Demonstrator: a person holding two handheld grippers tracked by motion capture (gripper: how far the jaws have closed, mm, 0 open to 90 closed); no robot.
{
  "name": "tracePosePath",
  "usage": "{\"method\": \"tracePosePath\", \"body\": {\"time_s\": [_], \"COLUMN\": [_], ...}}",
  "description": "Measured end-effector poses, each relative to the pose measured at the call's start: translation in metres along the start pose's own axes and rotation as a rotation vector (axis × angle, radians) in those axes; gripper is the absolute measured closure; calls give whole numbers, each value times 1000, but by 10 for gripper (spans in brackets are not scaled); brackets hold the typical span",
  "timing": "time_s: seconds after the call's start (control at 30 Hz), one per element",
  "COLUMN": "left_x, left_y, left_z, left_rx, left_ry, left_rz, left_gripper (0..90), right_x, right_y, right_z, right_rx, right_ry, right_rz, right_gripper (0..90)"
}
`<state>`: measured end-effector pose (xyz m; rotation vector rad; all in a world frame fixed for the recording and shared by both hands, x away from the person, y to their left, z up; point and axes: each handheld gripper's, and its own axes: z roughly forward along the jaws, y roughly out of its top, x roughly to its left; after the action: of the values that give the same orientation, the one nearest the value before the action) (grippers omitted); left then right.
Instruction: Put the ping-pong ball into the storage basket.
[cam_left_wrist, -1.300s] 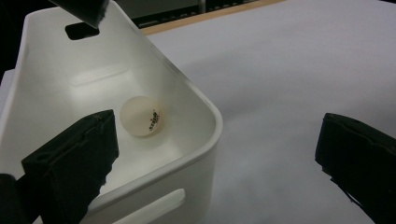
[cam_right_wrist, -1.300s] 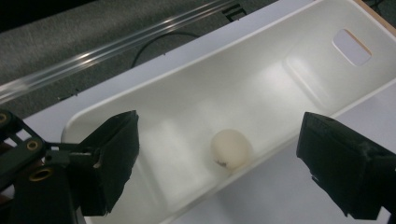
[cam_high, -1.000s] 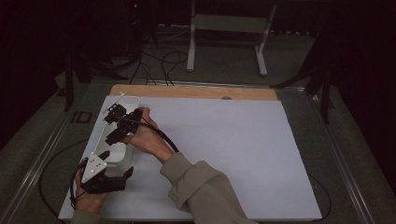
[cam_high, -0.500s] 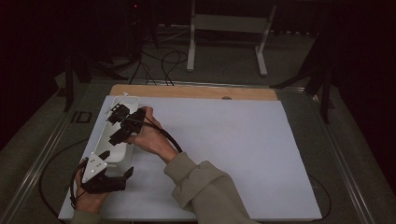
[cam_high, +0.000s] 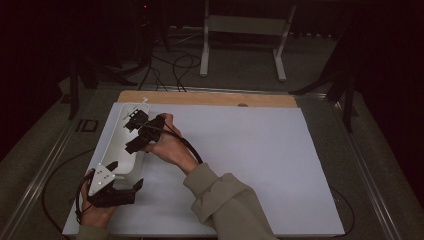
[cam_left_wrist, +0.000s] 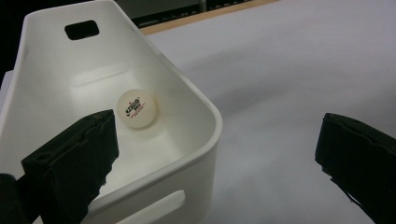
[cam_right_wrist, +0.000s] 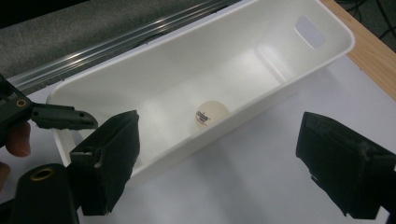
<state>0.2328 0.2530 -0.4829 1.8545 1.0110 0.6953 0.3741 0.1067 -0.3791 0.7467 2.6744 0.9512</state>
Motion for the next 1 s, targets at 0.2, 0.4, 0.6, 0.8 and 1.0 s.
{"method": "tracePosePath", "body": {"time_s": [0.2, 0.4, 0.6, 0.8, 1.0], "left_x": [0, 0, -1, -1, -1], "left_y": [0, 0, 0, 0, 0], "left_z": [0, 1, 1, 1, 1], "left_rx": [0, 0, 0, 1, 3], "left_ry": [0, 1, 1, 1, 1], "left_rz": [1, 0, -1, -1, -4], "left_gripper": [1, 1, 1, 1, 1], "right_x": [-6, -12, -20, -27, -33], "right_y": [-6, -13, -20, -28, -35], "right_z": [-9, -18, -26, -34, -40], "right_rx": [-6, -11, -20, -20, -27], "right_ry": [-5, -15, -26, -37, -42], "right_rz": [3, 10, 25, 33, 42], "right_gripper": [134, 136, 140, 145, 146]}}
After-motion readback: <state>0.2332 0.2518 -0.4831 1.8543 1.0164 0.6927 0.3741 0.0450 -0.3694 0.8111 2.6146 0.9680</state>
